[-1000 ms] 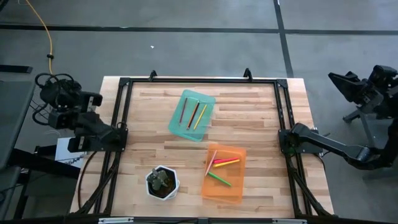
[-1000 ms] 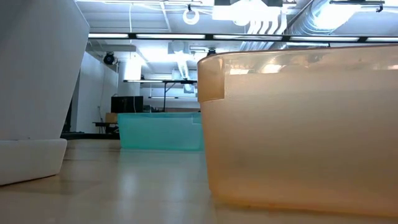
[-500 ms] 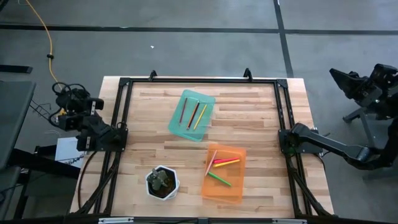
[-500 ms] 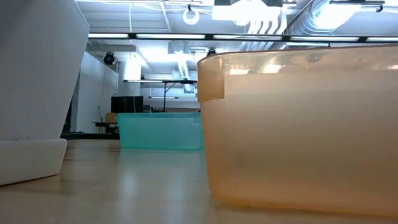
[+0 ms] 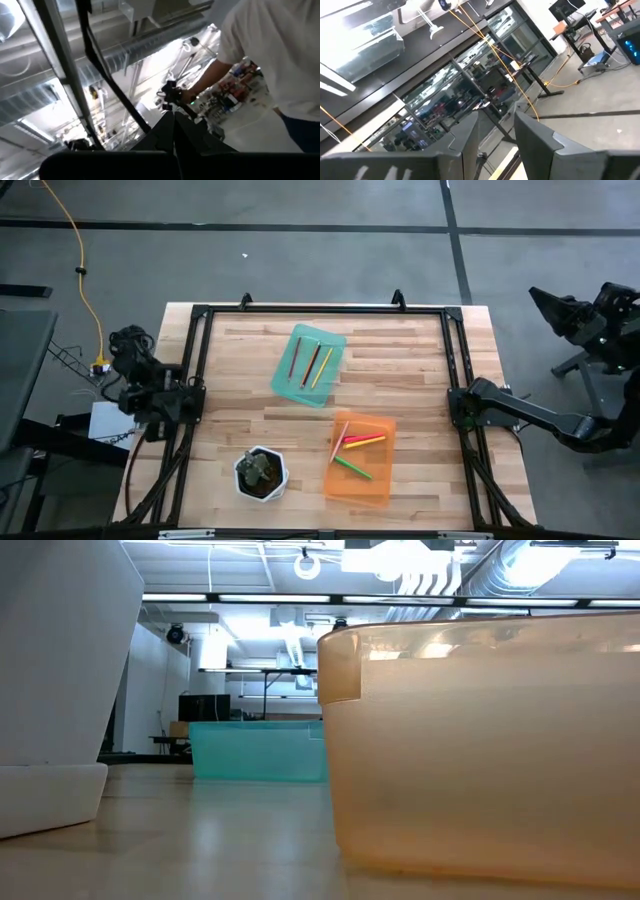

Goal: Sort pens & pencils
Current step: Return to Home Position

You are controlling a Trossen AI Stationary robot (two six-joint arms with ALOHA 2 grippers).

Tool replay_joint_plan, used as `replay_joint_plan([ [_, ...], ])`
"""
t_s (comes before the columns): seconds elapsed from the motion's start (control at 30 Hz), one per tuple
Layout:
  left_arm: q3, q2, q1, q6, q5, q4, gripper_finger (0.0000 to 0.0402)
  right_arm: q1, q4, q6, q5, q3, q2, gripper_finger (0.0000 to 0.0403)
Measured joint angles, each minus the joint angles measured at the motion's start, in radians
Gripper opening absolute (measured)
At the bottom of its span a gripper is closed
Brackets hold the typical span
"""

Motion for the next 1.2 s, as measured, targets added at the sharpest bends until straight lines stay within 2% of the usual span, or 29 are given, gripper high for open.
replay_joint_plan([
  [0.43,-0.26,0.0,0.0,0.004,0.005,0.366,0.0001,0.0,-0.007,0.0,-0.001,0.0,0.0,0.0117],
  [0.67,-0.261,0.0,0.0,0.007,0.019,0.331,0.0001,0.0,-0.015,-0.01,0.0,0.0,0.0,0.0117],
  [1.03,-0.261,0.0,0.0,-0.162,-0.016,0.068,0.0001,0.0,-0.03,0.0,-0.032,0.0,0.0,0.0117],
  [1.2,-0.261,0.0,0.0,-0.175,-0.005,-0.005,0.0001,0.0,-0.03,-0.018,-0.032,0.0,0.0,0.0117],
])
